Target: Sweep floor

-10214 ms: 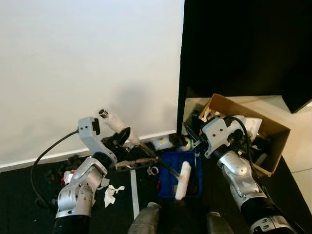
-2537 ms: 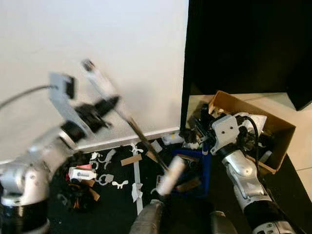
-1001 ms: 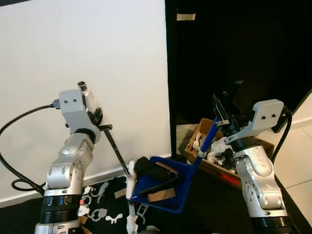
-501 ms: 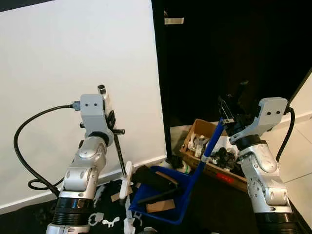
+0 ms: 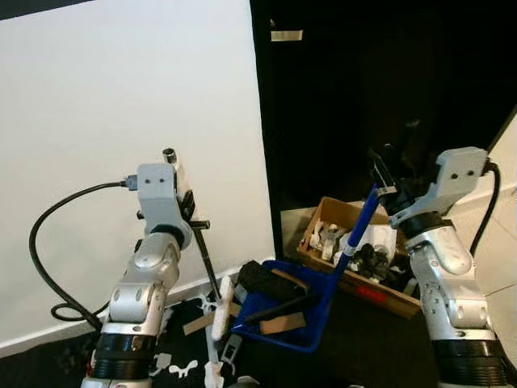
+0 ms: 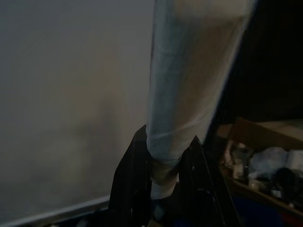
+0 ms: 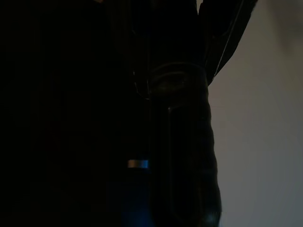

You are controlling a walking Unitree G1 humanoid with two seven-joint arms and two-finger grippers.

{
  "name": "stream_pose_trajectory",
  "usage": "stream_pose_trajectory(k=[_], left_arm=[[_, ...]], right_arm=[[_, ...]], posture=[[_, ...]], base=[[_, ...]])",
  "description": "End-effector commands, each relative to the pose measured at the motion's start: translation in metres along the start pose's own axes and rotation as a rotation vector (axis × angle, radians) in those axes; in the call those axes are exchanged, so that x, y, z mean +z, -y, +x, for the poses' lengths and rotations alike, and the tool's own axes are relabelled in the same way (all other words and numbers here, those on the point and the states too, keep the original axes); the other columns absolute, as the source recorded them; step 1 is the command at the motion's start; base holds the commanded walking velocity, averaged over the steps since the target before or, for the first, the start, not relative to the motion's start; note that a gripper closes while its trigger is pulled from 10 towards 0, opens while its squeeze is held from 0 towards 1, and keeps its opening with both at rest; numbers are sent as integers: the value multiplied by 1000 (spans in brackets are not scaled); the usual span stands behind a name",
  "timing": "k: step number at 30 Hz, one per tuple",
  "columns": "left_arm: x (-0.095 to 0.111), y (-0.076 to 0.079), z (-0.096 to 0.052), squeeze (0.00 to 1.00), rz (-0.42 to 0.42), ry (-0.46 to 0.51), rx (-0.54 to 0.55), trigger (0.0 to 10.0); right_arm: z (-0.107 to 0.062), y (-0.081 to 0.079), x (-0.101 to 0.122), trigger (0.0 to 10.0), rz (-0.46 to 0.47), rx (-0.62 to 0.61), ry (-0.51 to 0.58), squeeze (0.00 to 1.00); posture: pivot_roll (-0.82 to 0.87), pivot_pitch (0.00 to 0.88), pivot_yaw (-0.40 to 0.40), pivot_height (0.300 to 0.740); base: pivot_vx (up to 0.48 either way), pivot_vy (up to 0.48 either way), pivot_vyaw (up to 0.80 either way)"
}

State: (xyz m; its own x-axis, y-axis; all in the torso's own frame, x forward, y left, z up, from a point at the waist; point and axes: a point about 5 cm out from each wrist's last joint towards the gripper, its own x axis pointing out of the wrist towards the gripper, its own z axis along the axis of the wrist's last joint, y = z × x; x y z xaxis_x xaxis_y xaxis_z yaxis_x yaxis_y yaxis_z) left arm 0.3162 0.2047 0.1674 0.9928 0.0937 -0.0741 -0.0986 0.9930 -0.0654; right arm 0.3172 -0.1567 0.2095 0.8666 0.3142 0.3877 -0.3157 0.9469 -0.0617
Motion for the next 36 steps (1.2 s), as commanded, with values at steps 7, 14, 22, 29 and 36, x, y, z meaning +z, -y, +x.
stream_pose_trajectory(k=[7,14,22,29,36], left_arm=[[0,-40,-7,0,62,-13,138,10000],[-17,-29,-16,0,66,-57,88,10000],[-26,-22,-19,0,61,-83,62,10000],[-35,-15,-21,0,52,-107,28,10000],[-39,-14,-22,0,39,-118,29,10000]], right_arm=[[-10,-2,-17,10000,-65,58,-44,0],[-25,10,-46,10000,-29,-107,-81,0],[-32,5,-63,10000,-12,-115,-117,0],[-33,-2,-76,10000,-48,-101,-125,0],[-32,-7,-78,10000,-70,-60,-129,0]], posture=[[17,153,91,740],[28,154,104,740],[34,156,107,740],[43,162,113,740],[42,162,106,740]], base=[[0,0,0],[0,0,0],[0,0,0],[0,0,0],[0,0,0]])
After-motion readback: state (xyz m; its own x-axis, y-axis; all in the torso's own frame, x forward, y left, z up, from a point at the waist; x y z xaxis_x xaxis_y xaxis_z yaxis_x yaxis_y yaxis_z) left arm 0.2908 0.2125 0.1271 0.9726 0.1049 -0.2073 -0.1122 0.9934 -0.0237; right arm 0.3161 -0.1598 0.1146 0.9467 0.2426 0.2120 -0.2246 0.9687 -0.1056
